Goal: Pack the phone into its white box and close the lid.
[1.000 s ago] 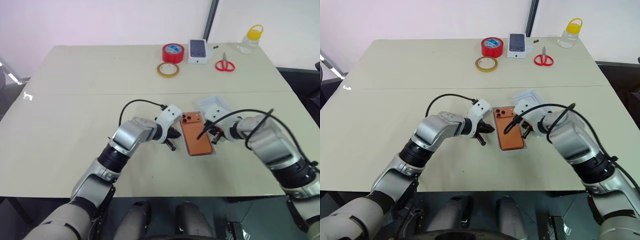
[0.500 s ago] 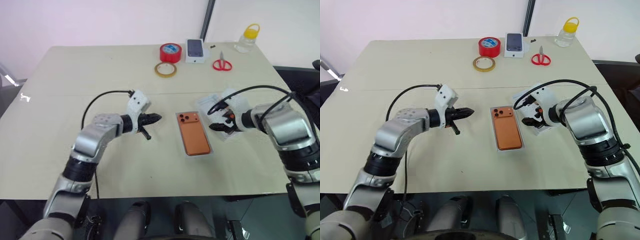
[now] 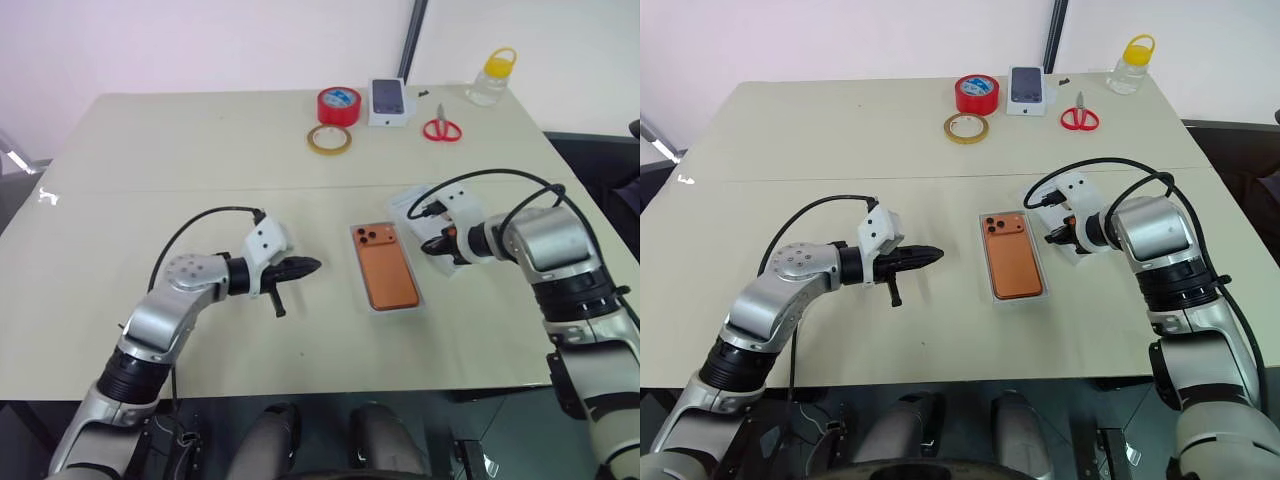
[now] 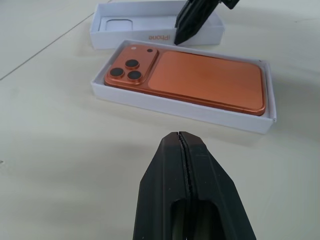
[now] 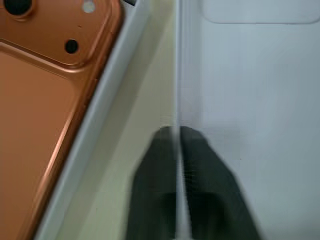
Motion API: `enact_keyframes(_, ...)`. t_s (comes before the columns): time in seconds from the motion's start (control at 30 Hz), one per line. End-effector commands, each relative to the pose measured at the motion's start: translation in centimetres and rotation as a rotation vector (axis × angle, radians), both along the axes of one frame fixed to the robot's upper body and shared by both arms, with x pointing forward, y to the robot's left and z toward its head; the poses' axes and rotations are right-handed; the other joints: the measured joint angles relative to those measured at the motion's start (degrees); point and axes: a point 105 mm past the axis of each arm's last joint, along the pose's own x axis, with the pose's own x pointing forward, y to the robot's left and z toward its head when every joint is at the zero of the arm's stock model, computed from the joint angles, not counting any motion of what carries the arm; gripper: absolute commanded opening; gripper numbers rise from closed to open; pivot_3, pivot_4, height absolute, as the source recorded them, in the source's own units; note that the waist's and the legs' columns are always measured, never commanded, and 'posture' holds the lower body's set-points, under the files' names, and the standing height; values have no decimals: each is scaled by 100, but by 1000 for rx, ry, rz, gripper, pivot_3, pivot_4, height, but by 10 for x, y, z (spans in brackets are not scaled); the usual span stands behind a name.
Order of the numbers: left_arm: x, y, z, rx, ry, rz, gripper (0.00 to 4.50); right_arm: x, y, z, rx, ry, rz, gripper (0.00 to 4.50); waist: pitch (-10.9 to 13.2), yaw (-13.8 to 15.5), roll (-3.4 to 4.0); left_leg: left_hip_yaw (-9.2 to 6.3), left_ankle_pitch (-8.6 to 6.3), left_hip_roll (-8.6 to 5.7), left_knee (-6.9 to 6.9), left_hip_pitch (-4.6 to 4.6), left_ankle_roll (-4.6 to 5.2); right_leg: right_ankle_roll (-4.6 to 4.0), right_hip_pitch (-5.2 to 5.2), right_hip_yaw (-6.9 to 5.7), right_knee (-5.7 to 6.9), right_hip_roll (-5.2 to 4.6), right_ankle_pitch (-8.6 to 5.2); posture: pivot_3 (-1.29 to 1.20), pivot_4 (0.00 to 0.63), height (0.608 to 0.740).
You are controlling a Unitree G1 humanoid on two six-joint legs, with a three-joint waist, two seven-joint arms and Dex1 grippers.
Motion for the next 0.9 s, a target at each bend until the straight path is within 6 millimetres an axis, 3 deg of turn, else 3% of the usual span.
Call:
enact_keyframes(0.03,4,6,6,-20,-21,54,0,3,3,29,43,-71,-5,85,1,-2,1,0,0,0,0,0,0,0,-1,0,0,0,0,0,150,740)
enact_keyframes(0.23,42,45,17,-75,-50,353,0,-5,41,111,590,-126,60,85,9,-21,15,4,0,4,-2,0,0,-1,-10,5,13,6,1,0,150,740)
enact_keyframes(0.37,58,68,25,-122,-49,488,0,-15,67,130,827,-96,195,85,8,16,12,0,-1,5,-3,0,1,-1,-2,-1,2,4,1,0,150,740)
enact_keyframes(0.43,63,74,24,-121,-47,522,0,-23,88,123,926,-20,260,85,8,7,12,3,-1,0,0,-1,3,-1,0,1,2,-1,1,0,150,740)
enact_keyframes(0.5,66,73,24,-113,-56,527,0,-40,116,102,1020,106,325,85,7,-12,11,3,-1,1,0,0,3,0,1,1,2,-1,1,0,150,740)
enact_keyframes(0.6,67,67,25,-105,-70,510,0,-65,140,79,1118,189,255,85,8,-26,12,3,1,8,-4,-1,3,0,-1,-2,5,0,0,0,150,740)
enact_keyframes(0.8,65,53,21,-86,-68,455,0,-83,163,49,1183,205,-11,85,9,-108,17,9,1,5,15,-10,7,6,-8,5,16,3,4,0,150,740)
enact_keyframes(0.87,59,36,19,-76,-64,379,0,-80,158,40,1177,213,-143,85,9,-143,18,6,1,6,8,-6,7,6,-8,5,17,5,4,0,150,740)
enact_keyframes(0.9,56,28,18,-76,-61,345,0,-78,155,37,1172,216,-195,319,9,-151,18,6,1,6,7,-6,7,6,-8,5,17,5,4,0,150,740)
